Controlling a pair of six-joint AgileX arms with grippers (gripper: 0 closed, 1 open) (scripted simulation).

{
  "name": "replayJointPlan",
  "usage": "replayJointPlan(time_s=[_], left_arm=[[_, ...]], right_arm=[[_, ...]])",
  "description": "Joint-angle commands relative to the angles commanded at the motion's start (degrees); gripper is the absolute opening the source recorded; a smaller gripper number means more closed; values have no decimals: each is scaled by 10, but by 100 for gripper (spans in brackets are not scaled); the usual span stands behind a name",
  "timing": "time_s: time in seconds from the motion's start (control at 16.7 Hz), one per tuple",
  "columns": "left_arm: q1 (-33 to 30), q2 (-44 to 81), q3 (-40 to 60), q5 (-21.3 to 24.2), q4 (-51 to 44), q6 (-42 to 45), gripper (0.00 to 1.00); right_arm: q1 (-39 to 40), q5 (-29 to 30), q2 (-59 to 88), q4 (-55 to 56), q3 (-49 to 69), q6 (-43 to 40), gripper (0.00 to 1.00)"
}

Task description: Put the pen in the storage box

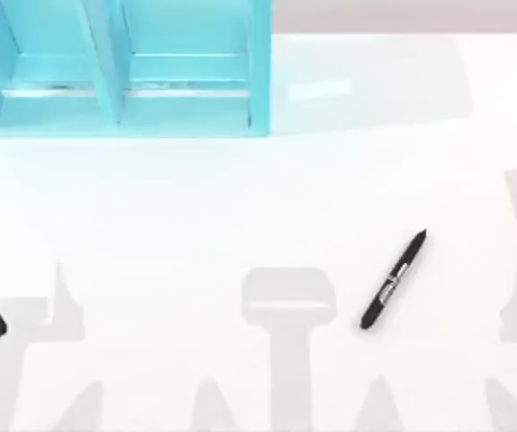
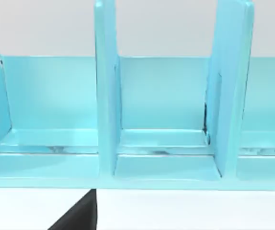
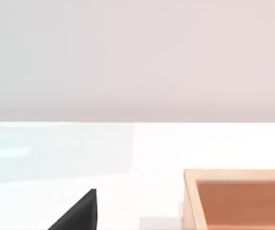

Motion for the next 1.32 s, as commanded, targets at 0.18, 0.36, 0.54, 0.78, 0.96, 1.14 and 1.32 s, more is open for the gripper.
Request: replayJointPlan(time_s=[0.18, 0.36, 0.54, 0.78, 0.96, 1.14, 1.32], left_arm=[[0, 0, 0, 0, 0, 0, 100], [0, 0, 0, 0, 0, 0, 100], [0, 0, 0, 0, 0, 0, 100], [0, 0, 0, 0, 0, 0, 100], [0, 0, 0, 0, 0, 0, 100], [0, 0, 0, 0, 0, 0, 100], [0, 0, 0, 0, 0, 0, 100]], right_arm=[[4, -1, 6, -4, 5, 4, 100], [38, -3, 58, -43, 54, 46, 100], [89, -5, 163, -108, 144, 121, 100], [159, -5, 365, -215, 309, 252, 100], [202, -6, 544, -300, 449, 355, 100], [233, -9, 729, -386, 589, 448, 100], [251, -11, 900, -468, 712, 523, 100]])
